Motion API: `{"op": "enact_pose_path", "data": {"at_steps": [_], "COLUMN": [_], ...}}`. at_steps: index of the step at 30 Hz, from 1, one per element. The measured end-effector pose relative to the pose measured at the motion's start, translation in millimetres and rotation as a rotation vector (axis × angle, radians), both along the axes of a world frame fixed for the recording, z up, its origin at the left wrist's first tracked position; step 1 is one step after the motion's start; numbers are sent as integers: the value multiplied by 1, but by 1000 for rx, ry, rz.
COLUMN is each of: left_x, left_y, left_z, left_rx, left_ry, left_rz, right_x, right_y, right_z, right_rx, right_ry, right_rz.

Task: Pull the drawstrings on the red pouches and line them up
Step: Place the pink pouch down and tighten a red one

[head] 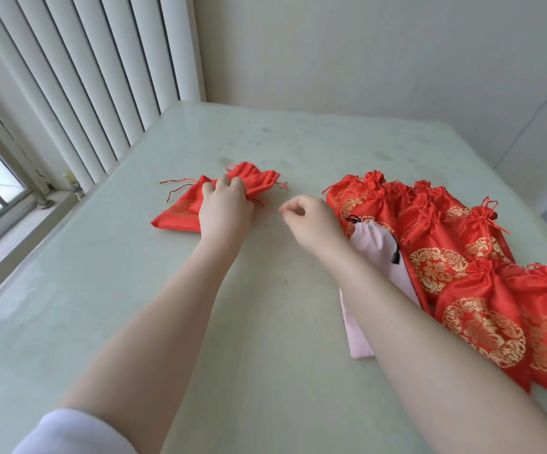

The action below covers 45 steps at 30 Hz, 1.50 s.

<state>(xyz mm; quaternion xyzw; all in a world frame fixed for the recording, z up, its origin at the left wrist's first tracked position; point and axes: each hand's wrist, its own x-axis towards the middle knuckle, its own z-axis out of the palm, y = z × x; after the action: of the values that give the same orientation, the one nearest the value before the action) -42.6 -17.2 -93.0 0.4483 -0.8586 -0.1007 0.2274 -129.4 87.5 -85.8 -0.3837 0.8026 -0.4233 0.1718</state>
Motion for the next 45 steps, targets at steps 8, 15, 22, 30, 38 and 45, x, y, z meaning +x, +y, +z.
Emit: {"op": "enact_pose_path", "data": {"at_steps": [8,15,22,30,38,45], "left_x": [3,11,18,25,26,37], "left_y": [65,93,100,91,89,84], "left_z": [30,24,28,6,9,4], "left_rx": [-18,283,953,1380,891,907], "left_ry": [231,294,894,1157,846,529], "left_rz": [-506,-725,-621,-460,-274,-195], "right_x": [-5,0,2,5,3,4], "right_y": [17,43,70,84,89,85], "right_z": [23,38,37,4,4,-2], "right_rx": [-288,-555,-360,-247,-124,-136], "right_ry": [-963,-836,-223,-176,-186,-206], "right_rz": [-111,-211,630,424,472,378]}}
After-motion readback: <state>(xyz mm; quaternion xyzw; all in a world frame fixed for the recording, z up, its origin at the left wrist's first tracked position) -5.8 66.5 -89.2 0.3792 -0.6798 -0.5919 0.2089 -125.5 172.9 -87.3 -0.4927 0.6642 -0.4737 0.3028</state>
